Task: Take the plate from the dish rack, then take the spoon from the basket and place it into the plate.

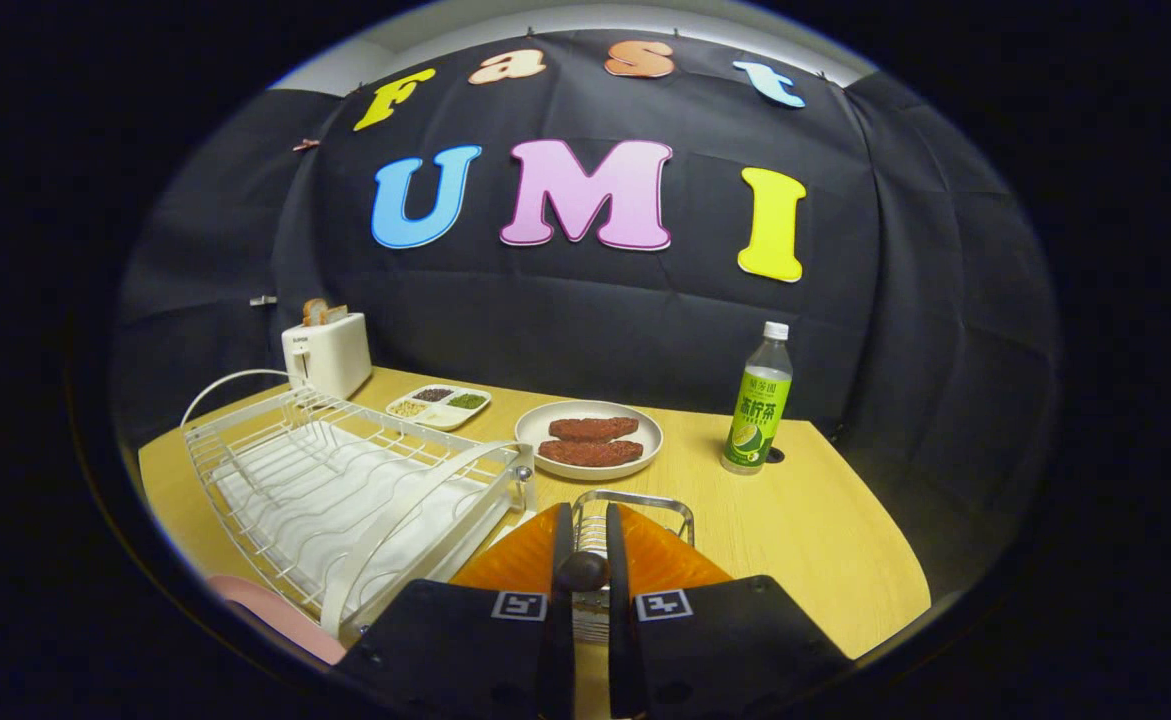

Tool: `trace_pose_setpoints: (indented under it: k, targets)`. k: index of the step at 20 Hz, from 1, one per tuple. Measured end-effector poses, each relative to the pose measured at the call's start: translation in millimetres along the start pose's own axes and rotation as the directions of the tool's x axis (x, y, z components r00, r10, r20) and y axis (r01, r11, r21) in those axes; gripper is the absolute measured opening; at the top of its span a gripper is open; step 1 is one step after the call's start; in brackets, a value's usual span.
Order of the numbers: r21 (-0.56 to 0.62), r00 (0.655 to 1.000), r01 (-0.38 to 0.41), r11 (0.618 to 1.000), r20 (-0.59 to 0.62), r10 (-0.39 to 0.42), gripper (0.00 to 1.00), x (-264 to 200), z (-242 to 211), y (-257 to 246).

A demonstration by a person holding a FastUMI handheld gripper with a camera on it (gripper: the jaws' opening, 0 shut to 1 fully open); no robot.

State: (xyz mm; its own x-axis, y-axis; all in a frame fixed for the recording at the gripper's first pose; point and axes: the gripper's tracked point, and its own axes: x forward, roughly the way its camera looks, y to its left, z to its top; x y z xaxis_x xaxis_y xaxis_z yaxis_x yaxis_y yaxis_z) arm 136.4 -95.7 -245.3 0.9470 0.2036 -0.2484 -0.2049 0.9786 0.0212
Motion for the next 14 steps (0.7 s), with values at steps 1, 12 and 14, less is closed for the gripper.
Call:
trace_pose_setpoints:
  k: [1, 12, 14]
  targets:
    - [0.018, 1.0, 0.001, 1.0, -0.011, -0.001, 0.17, 1.9, 0.2, -4.3]
    - [0.052, 1.0, -0.026, 0.998, 0.001, 0.026, 0.1, -8.3, 56.5, -19.0]
    - [0.067, 0.999, -0.044, 0.997, 0.0, 0.044, 0.11, -19.2, 71.0, -20.5]
